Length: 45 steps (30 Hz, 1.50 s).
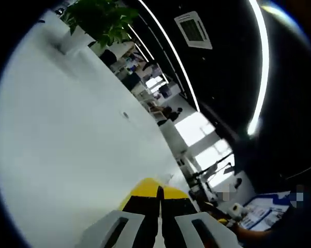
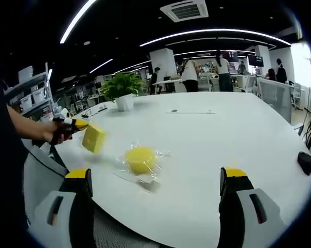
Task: Compare the silicone blocks by pressing each to a similar depth, holding the contact briefly, and releasing to observe deformation and rebound differences across the visible hardness samples.
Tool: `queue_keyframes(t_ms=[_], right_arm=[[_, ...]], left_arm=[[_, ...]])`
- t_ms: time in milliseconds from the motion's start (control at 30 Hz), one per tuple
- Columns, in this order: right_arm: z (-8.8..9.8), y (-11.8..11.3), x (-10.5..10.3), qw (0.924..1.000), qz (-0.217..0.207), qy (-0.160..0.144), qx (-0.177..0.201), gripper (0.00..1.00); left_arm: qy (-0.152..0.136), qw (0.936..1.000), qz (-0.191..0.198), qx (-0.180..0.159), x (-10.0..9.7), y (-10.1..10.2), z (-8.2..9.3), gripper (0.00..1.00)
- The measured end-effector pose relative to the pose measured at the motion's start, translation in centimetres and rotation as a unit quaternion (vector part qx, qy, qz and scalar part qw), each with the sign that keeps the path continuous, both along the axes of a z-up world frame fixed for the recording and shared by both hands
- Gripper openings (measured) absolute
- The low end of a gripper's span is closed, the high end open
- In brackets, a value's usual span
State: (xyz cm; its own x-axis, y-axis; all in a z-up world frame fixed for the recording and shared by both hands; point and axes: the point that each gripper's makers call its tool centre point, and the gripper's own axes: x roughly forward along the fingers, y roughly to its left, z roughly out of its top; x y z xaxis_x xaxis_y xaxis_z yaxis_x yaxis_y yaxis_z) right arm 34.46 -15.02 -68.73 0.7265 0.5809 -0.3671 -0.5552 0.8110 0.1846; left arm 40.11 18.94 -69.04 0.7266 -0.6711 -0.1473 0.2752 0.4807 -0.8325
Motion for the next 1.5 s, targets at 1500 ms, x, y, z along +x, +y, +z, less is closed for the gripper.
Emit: queue_keyframes(t_ms=[1500], right_arm=[[-0.2,-1.5,0.4,0.9995,-0.025,0.019,-0.008,0.96]], left_arm=[[-0.046,0.9510,-0.096,0.290,4.5,3.3,-8.6,0.00]])
